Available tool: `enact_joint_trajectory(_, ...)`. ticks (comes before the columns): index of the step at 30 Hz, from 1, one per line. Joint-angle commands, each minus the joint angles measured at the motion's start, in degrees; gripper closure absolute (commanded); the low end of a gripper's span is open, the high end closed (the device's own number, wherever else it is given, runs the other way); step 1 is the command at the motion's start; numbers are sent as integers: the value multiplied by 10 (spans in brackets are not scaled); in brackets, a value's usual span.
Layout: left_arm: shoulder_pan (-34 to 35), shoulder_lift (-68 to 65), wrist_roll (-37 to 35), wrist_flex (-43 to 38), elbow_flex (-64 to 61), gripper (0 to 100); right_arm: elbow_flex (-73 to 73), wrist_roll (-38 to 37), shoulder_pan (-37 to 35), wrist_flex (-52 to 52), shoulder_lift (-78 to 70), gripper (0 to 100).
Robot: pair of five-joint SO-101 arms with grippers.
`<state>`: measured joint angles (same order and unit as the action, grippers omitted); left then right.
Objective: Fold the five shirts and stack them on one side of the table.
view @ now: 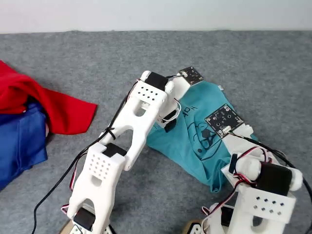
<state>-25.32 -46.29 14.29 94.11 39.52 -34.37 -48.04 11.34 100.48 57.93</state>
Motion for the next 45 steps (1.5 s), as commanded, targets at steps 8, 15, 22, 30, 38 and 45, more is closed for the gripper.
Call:
enact_joint_trajectory(8, -7, -56, 8, -9, 23, 848, 5, 3, -2, 18, 7, 988)
enact_joint_trajectory(15, -24, -56, 8, -10, 23, 903, 5, 4, -4, 18, 7, 988)
enact_joint_trajectory(22, -49, -52, 8, -6, 25, 971, 5, 4, -2, 18, 7, 988)
enact_joint_trajectory(30, -47, -11, 12, 26, 26, 985, 5, 4, -2, 18, 7, 988)
enact_joint_trajectory(38, -42, 103, -11, 29, 25, 985, 7, 4, -1, -15, 7, 988)
enact_joint_trajectory(45, 30, 199, -56, 33, 22, 985, 66, 4, 19, -71, 7, 988)
